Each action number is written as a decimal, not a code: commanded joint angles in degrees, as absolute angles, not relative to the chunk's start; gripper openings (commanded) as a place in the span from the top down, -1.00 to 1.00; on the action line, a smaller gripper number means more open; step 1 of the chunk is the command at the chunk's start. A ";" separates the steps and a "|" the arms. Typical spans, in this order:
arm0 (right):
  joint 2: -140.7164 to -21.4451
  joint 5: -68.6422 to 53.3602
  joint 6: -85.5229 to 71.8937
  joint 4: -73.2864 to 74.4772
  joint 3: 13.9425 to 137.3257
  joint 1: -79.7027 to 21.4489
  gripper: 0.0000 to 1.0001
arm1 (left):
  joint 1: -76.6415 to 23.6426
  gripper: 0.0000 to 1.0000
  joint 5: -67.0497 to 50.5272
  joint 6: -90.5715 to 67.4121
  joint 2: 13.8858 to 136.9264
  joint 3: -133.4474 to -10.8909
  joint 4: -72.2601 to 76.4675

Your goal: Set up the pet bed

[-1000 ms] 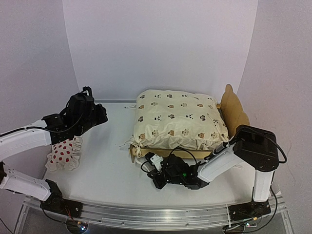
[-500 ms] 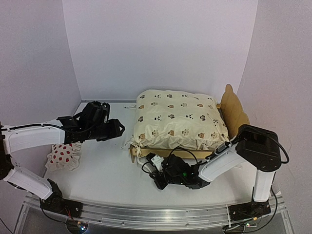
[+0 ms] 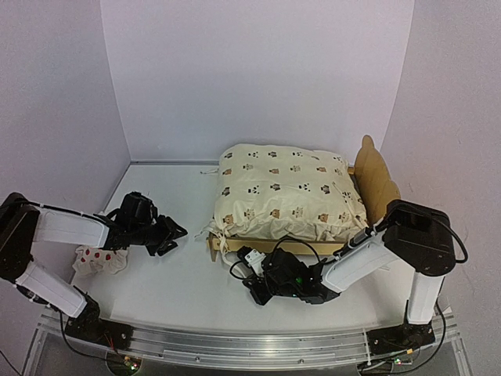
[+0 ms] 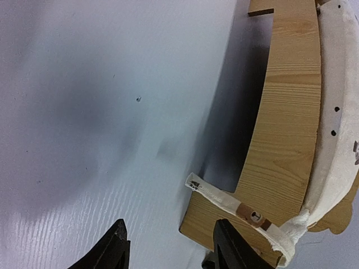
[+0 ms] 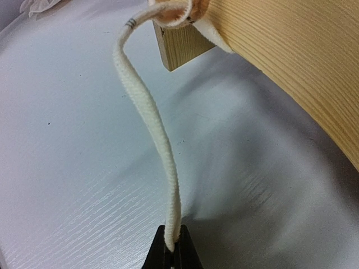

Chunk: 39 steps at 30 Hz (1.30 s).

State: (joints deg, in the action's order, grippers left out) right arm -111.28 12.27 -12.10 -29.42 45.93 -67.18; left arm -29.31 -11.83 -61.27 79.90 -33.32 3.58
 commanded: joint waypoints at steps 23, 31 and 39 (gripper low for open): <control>-111.44 12.12 -11.51 -24.60 46.02 -67.24 1.00 | -25.60 0.15 -26.86 -94.14 103.21 -20.90 65.14; -111.62 12.08 -11.43 -24.53 46.15 -67.24 1.00 | -27.08 0.18 -27.29 -97.10 110.14 -22.09 72.98; -111.72 11.93 -11.51 -24.52 46.23 -67.24 1.00 | -28.14 0.26 -26.55 -98.49 113.85 -23.51 76.81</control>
